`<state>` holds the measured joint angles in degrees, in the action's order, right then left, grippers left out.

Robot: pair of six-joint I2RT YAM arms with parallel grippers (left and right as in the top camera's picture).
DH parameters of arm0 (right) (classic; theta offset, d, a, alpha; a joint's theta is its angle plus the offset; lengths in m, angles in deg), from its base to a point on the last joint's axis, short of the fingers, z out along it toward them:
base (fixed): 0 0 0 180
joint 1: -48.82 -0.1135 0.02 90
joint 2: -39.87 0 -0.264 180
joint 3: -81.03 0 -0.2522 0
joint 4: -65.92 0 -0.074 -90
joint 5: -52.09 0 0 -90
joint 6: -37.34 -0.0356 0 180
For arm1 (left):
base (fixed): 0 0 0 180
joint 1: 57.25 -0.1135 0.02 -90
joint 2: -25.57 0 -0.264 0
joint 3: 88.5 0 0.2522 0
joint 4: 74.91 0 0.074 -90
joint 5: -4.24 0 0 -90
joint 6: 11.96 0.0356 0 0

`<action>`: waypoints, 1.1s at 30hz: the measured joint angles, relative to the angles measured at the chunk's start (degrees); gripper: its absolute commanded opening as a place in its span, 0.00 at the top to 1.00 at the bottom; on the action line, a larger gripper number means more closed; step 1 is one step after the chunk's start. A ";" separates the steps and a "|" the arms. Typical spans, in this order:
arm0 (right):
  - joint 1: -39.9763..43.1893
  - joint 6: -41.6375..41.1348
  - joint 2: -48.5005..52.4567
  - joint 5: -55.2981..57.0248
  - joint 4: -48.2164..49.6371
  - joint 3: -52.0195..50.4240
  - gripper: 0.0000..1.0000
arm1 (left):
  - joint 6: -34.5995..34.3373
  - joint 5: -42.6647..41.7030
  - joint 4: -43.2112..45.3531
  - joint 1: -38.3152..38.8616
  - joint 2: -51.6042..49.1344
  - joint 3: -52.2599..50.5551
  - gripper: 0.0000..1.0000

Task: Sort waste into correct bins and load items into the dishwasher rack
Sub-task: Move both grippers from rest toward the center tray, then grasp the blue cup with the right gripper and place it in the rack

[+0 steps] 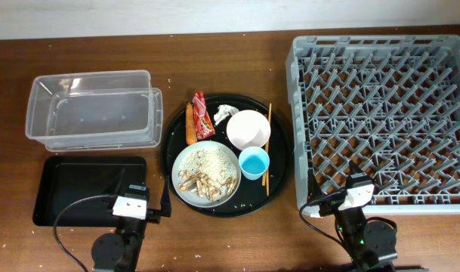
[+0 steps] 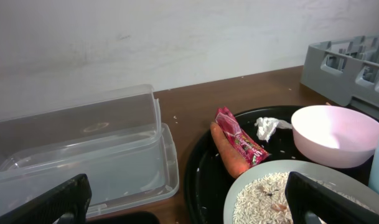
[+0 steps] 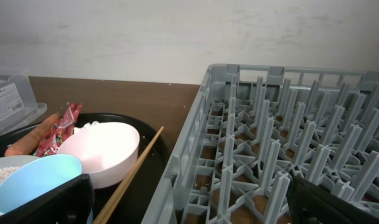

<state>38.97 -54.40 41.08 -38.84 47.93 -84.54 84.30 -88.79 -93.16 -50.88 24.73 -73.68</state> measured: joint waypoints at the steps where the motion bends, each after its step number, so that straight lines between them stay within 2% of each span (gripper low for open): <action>1: 0.00 0.02 0.00 0.00 0.00 0.00 0.02 | 0.02 0.00 0.00 0.00 0.00 0.00 0.01; 21: 0.00 0.02 0.02 -2.34 1.31 -0.07 0.02 | 0.02 -0.90 0.09 0.00 0.00 0.00 0.01; 23: 0.00 0.02 0.07 -9.40 4.04 -0.07 0.02 | 0.04 -5.62 3.89 0.00 0.00 -0.26 0.01; 25: 0.00 -1.46 0.02 -14.58 7.39 0.79 0.02 | -0.28 -9.77 11.52 0.00 0.04 0.59 0.01; 27: 0.00 -2.34 0.39 -16.37 4.72 6.69 0.02 | -0.74 -10.19 6.82 0.00 -1.22 7.26 0.01; 29: 0.02 -2.64 5.35 -16.87 -1.99 16.52 0.02 | -1.09 -10.36 -4.57 0.00 -8.57 18.73 0.01; 31: 0.00 -2.78 16.59 -16.74 -11.61 29.38 0.02 | -1.38 -10.51 -13.07 0.11 -25.20 35.15 0.01; 32: 0.00 -2.84 28.85 -16.68 -24.33 42.97 0.02 | -1.68 -11.96 -18.86 0.07 -35.89 45.40 0.01; 33: 0.00 -2.78 35.23 -16.70 -25.33 48.22 0.02 | -1.95 -13.42 -23.80 0.09 -42.32 51.47 0.01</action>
<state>38.97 -57.18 76.32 -55.54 22.60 -36.33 82.35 -102.21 -116.97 -50.79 -17.58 -22.21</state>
